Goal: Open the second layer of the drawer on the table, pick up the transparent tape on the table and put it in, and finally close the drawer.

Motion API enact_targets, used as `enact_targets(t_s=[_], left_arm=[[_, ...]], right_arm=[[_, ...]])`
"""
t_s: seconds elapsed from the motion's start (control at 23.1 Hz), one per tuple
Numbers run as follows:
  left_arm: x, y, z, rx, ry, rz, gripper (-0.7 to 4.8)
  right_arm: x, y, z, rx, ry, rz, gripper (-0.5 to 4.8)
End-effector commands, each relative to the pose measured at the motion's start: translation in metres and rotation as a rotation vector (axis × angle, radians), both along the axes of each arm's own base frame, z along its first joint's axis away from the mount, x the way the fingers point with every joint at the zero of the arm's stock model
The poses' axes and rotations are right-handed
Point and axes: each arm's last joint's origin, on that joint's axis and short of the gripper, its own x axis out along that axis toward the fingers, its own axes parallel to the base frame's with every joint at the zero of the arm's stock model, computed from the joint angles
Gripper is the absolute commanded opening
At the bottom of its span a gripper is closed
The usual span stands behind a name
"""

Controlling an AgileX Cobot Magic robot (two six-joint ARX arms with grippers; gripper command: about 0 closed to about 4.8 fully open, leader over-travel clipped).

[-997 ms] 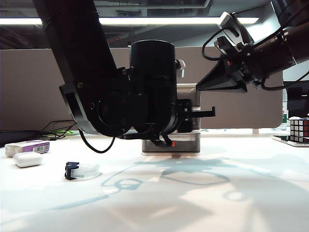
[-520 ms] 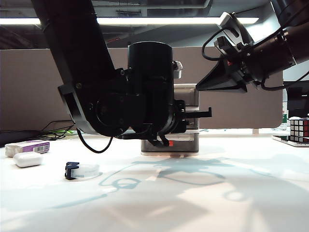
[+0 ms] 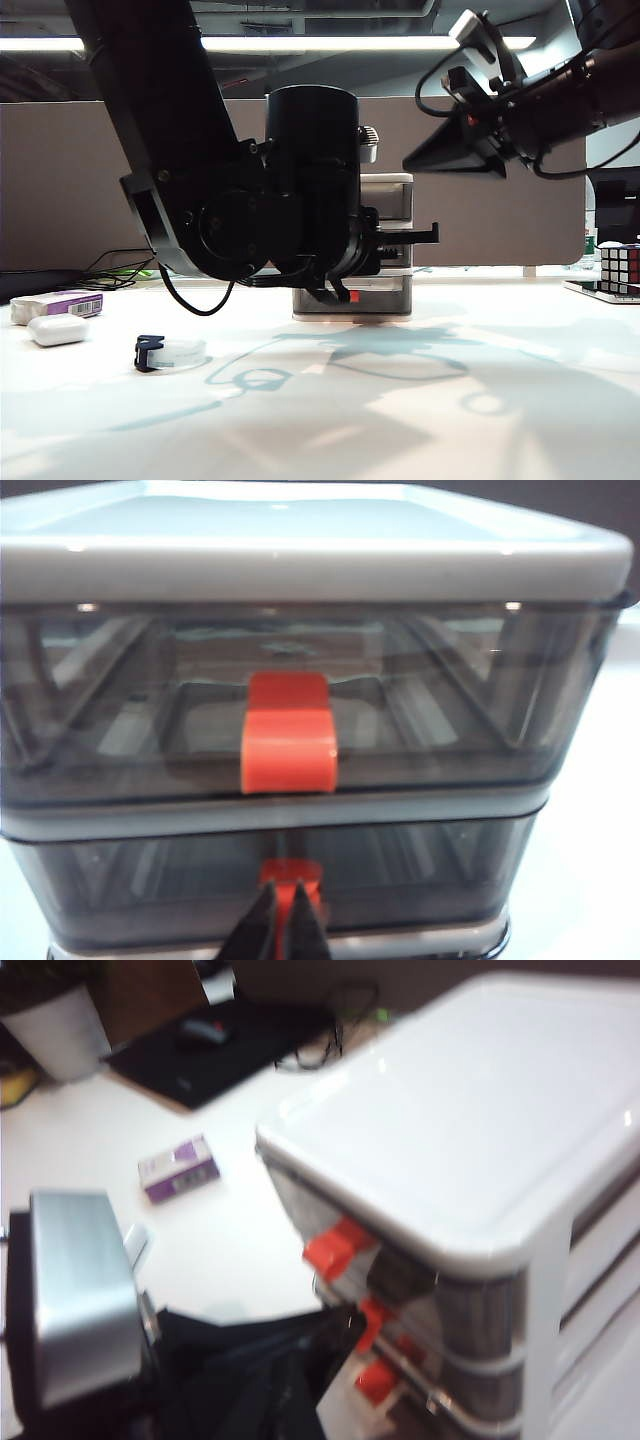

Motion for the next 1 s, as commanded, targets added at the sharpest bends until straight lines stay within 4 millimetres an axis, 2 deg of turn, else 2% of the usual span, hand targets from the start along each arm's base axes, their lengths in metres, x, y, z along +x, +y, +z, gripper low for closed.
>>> enact_targets(t_s=[0.04, 0.22, 0.52, 1.0], left_arm=[[0.001, 0.001, 0.0, 0.006, 0.004, 0.007, -0.06], [0.001, 0.001, 0.0, 0.007, 0.005, 0.006, -0.06], [0.001, 0.001, -0.004, 0.03, 0.033, 0.006, -0.06], [0.001, 0.001, -0.005, -0.002, 0.049, 0.004, -0.06]], right_arm=[[0.005, 0.002, -0.001, 0.01, -0.046, 0.002, -0.05], [0.015, 0.004, -0.014, -0.003, 0.001, 0.002, -0.05], [0.037, 0.011, -0.019, 0.007, 0.028, 0.048, -0.05], [0.039, 0.012, -0.018, 0.013, -0.006, 0.045, -0.05]])
